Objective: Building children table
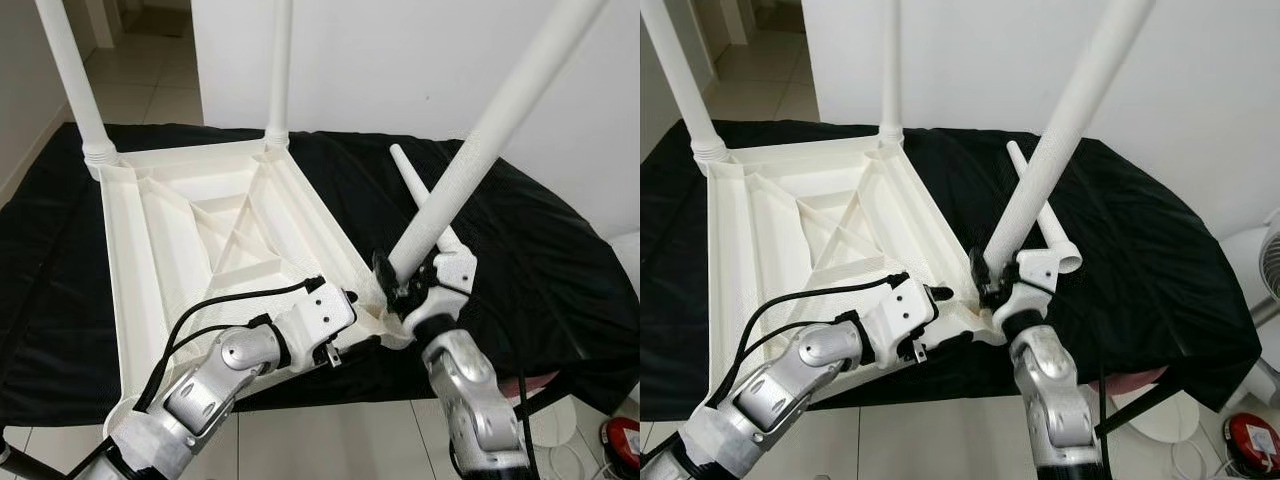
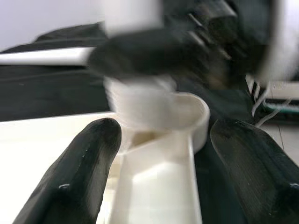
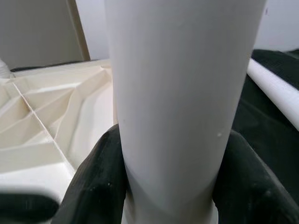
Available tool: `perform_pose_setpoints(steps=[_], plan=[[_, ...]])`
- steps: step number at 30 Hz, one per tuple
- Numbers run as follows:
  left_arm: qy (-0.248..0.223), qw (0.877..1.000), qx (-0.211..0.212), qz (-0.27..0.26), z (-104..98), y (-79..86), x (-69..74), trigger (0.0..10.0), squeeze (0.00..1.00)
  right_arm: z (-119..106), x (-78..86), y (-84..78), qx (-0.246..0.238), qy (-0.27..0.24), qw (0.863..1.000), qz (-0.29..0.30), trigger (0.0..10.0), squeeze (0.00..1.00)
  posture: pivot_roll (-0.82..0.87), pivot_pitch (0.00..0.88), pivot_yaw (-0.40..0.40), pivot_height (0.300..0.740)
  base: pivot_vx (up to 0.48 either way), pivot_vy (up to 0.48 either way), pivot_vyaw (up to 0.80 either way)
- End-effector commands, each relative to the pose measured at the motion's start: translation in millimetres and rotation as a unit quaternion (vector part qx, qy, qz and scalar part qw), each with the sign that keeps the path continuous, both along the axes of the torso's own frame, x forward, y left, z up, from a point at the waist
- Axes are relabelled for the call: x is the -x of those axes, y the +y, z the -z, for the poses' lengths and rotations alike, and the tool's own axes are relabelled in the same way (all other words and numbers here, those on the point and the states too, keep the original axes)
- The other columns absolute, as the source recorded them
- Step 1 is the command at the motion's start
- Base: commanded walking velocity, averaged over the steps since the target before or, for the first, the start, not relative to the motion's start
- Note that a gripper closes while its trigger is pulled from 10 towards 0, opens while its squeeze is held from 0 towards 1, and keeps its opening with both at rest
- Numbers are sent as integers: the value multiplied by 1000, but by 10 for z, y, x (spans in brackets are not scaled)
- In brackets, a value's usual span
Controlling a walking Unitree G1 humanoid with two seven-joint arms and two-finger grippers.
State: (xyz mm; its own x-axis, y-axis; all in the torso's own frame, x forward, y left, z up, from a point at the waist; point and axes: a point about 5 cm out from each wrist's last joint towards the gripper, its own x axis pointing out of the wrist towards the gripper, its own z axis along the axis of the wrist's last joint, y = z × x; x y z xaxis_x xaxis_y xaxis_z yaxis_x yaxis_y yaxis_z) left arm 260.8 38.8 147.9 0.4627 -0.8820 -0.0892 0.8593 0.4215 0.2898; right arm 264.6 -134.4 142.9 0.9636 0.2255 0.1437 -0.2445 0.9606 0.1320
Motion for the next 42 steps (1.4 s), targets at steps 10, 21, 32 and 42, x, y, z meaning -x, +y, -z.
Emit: perform_pose_setpoints(steps=[10, 21, 32, 42], plan=[[2, 998, 36, -51, -124, 153, -107, 10000, 0, 143, 142, -130, 30, 27, 999, 5, 10000, 0, -23, 0, -96, 740, 0, 0, 0], [2, 997, 46, -56, -172, 172, -98, 10000, 0, 328, 129, -202, 68, 55, 996, 1, 10000, 0, -18, 0, -97, 740, 0, 0, 0], [10, 998, 43, -46, -157, 139, -38, 10000, 0, 420, 20, -205, 117, 45, 991, -44, 10000, 0, -6, 0, -98, 740, 0, 0, 0], [9, 998, 42, -53, -187, 181, -43, 10000, 0, 490, 147, -172, 133, 34, 983, -120, 10000, 0, -3, 0, -93, 740, 0, 0, 0]])
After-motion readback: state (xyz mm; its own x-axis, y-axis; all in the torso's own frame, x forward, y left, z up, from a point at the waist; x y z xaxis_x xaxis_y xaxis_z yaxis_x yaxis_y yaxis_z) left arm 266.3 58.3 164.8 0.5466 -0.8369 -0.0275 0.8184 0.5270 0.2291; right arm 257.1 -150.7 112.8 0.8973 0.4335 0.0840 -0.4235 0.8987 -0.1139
